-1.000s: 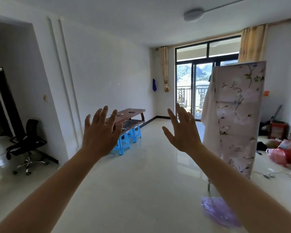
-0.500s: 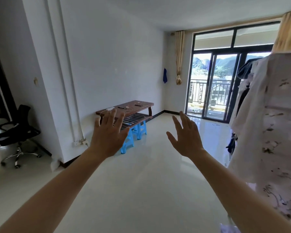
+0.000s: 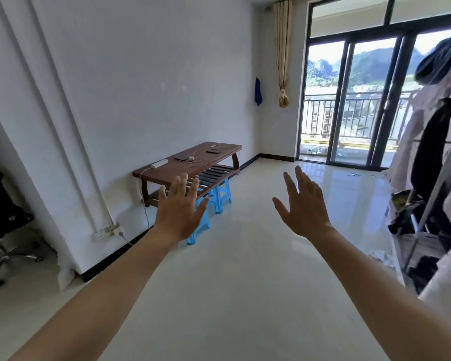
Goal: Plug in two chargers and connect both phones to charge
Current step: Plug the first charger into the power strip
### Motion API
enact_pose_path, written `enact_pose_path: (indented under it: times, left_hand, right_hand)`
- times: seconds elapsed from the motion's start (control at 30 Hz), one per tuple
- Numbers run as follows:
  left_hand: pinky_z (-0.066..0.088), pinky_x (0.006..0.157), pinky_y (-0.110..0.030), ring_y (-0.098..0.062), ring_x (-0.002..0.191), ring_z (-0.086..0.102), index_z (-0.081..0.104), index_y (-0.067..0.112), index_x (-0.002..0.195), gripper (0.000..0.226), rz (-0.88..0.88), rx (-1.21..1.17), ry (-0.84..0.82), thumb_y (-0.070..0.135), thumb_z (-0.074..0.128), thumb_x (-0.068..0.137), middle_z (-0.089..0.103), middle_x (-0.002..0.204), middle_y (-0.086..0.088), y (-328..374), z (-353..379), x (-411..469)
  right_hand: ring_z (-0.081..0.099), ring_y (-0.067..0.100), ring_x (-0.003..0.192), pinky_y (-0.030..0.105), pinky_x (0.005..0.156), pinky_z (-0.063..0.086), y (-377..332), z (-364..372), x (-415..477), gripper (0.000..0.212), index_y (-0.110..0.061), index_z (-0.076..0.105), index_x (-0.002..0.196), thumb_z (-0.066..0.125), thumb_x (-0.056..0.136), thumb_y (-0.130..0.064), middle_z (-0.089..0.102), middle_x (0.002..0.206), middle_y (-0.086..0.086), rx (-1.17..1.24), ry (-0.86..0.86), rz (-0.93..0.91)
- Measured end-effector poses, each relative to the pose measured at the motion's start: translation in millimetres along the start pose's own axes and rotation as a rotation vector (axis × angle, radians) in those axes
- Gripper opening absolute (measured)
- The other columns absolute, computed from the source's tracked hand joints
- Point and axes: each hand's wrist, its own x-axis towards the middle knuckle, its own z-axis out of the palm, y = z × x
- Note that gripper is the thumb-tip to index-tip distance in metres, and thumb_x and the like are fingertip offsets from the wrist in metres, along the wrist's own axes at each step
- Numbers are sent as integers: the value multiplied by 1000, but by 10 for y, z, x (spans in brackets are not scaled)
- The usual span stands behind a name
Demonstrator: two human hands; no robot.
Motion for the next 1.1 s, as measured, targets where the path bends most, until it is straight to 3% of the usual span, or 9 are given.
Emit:
enact_pose_path:
  times: [0.23,0.47,0.63,0.9,1.1]
  left_hand:
    - [23,115,-61,-36,149,26,32,13,155,79,-50,30,24,61,8,95,28,162,-20,-840,688,1675]
    - [21,116,-58,-34,151,22,28,14,156,80,-148,15,52,60,7,94,22,164,-19,-1813,1748,3191]
    - [15,119,-58,-32,152,16,23,15,157,84,-151,-15,10,63,3,92,19,166,-17,-2435,2386,4446]
    - [17,119,-57,-31,152,18,23,19,157,81,-45,12,-122,64,3,93,20,166,-16,-2800,3681,6373]
    - [12,121,-55,-28,155,4,13,21,159,73,-36,63,-305,62,9,99,4,169,-13,-3049,4916,7612]
  right_hand:
    - [24,38,148,50,118,25,-156,1189,2042,73,-8,27,155,45,99,-50,18,164,22,44,-57,-26]
    - [25,36,148,50,118,26,-824,2796,3744,75,-11,27,155,48,96,-52,19,164,20,48,-97,-231]
    - [25,35,148,49,118,26,-1092,3678,4873,72,-9,31,154,49,97,-50,22,163,21,35,-156,-281]
    - [34,33,144,44,114,33,-757,5107,6403,69,-11,34,153,53,96,-47,28,161,19,55,-171,-183]
    - [41,36,140,47,112,37,-443,6572,7606,68,-11,38,150,59,95,-45,34,158,18,118,-255,-122]
